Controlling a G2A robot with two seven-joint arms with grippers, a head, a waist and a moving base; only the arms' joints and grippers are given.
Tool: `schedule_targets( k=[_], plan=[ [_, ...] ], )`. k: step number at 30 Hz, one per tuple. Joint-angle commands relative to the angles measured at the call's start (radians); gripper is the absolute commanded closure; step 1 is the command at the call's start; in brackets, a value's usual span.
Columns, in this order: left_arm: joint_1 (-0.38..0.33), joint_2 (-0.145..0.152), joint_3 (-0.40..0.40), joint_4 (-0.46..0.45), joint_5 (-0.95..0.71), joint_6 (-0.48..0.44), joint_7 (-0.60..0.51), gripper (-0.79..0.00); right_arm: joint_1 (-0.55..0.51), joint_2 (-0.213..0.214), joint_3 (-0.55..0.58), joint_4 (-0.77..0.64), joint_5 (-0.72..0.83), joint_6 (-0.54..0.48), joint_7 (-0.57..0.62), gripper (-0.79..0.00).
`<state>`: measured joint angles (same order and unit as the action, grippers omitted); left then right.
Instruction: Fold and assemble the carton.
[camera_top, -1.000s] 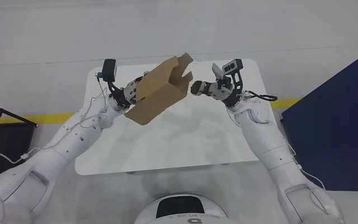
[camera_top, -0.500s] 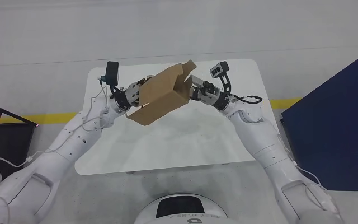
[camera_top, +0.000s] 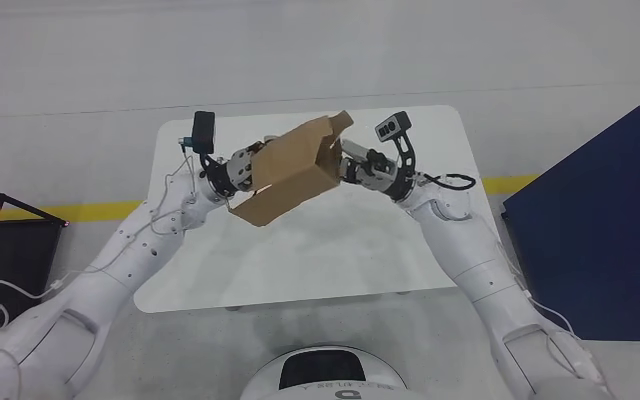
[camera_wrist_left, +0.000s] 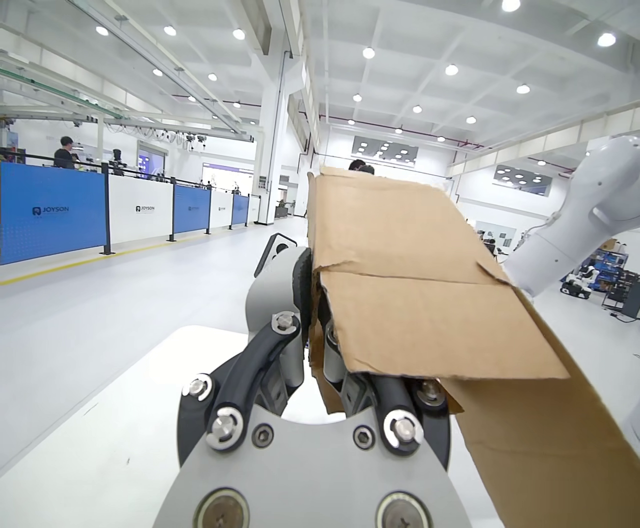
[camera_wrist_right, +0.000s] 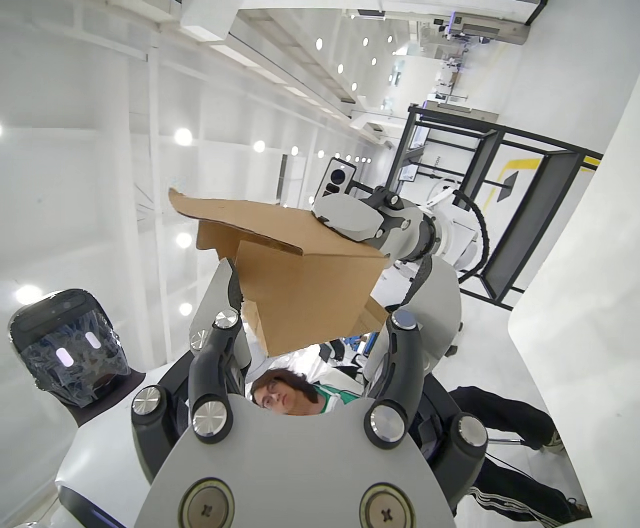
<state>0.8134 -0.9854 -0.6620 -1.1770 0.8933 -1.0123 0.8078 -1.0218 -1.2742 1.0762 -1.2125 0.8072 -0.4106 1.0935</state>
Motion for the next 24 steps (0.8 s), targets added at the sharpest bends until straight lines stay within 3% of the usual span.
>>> schedule_targets(
  k=[1,8,11,13,24],
  plan=[
    [-0.002,0.0,0.004,0.001,0.004,0.0,0.0,0.0,0.001,0.0,-0.002,-0.002,-0.004,0.001,0.013,-0.554],
    [-0.011,0.004,0.018,0.001,0.009,0.0,0.0,0.0,0.007,0.002,-0.007,-0.001,-0.06,0.013,0.055,-0.554],
    [-0.017,0.01,0.031,-0.004,0.016,0.0,0.0,0.0,0.009,0.004,-0.005,-0.001,-0.08,0.015,0.071,-0.502],
    [-0.025,0.014,0.041,-0.002,0.024,0.0,0.0,0.0,0.008,0.005,-0.002,-0.003,-0.091,0.014,0.077,-0.388],
    [-0.074,0.038,0.102,0.016,0.081,0.0,0.0,0.0,-0.004,0.014,0.025,-0.027,-0.122,0.027,0.088,-0.32]
  ],
)
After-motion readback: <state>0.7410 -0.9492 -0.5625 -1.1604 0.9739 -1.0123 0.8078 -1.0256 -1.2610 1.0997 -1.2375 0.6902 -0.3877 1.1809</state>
